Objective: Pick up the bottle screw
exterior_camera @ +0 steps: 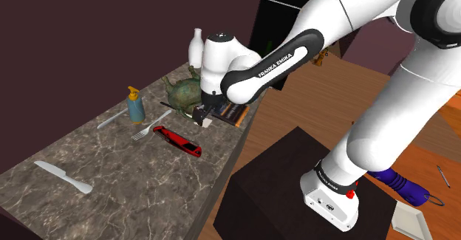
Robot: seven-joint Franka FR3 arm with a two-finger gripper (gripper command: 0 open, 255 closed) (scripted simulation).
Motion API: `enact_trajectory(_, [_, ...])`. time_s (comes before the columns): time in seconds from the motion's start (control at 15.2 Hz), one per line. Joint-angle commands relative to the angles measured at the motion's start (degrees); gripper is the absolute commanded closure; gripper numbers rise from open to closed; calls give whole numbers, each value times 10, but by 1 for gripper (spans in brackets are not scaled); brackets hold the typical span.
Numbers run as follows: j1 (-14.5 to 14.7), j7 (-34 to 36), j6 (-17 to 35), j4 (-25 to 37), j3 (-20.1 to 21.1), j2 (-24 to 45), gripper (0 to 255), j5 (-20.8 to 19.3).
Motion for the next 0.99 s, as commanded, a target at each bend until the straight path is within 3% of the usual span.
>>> enact_trajectory(0.0, [10,35,18,29,-1,49,0,-42])
enact_trajectory(0.53, [89,133,54,170,-47,229,0,-168])
enact_trajectory(0.92, [114,156,75,203,-69,283,0,-197])
